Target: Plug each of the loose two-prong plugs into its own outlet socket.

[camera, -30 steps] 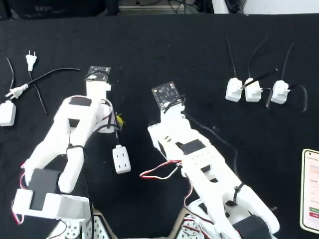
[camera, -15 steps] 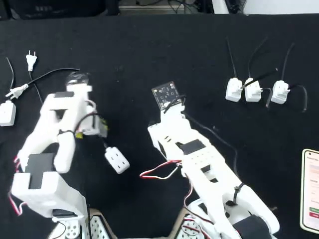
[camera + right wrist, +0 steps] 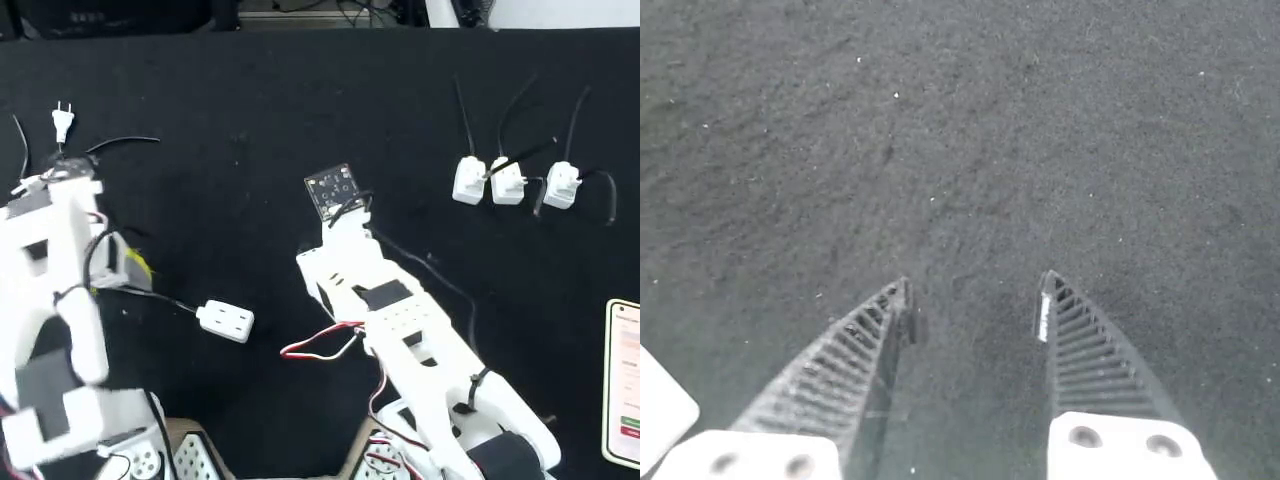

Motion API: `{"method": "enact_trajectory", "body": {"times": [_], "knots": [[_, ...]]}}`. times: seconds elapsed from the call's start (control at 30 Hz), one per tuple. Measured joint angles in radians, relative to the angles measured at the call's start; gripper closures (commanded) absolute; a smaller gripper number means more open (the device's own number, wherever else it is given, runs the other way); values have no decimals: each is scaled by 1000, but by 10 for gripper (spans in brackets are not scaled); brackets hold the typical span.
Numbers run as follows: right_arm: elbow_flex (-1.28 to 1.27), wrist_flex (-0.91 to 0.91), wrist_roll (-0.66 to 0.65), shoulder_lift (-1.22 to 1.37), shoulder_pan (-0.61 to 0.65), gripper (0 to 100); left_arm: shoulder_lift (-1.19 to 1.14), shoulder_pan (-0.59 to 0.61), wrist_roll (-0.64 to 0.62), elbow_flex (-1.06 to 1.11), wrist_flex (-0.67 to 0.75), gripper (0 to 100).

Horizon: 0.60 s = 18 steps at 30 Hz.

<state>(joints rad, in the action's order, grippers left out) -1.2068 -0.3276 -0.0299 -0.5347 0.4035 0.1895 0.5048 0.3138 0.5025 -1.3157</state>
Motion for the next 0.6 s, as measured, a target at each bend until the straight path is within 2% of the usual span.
{"method": "enact_trajectory", "body": {"times": [0.13,0.3,0.43,0.6], "knots": [[0,0,0,0,0,811,195,-14,126,72,-20,729],[0,0,0,-3,0,811,327,-229,278,272,-71,729],[0,0,0,-8,-12,811,338,-425,275,417,6,729],[0,0,35,-8,-80,811,325,-559,153,479,183,729]]}}
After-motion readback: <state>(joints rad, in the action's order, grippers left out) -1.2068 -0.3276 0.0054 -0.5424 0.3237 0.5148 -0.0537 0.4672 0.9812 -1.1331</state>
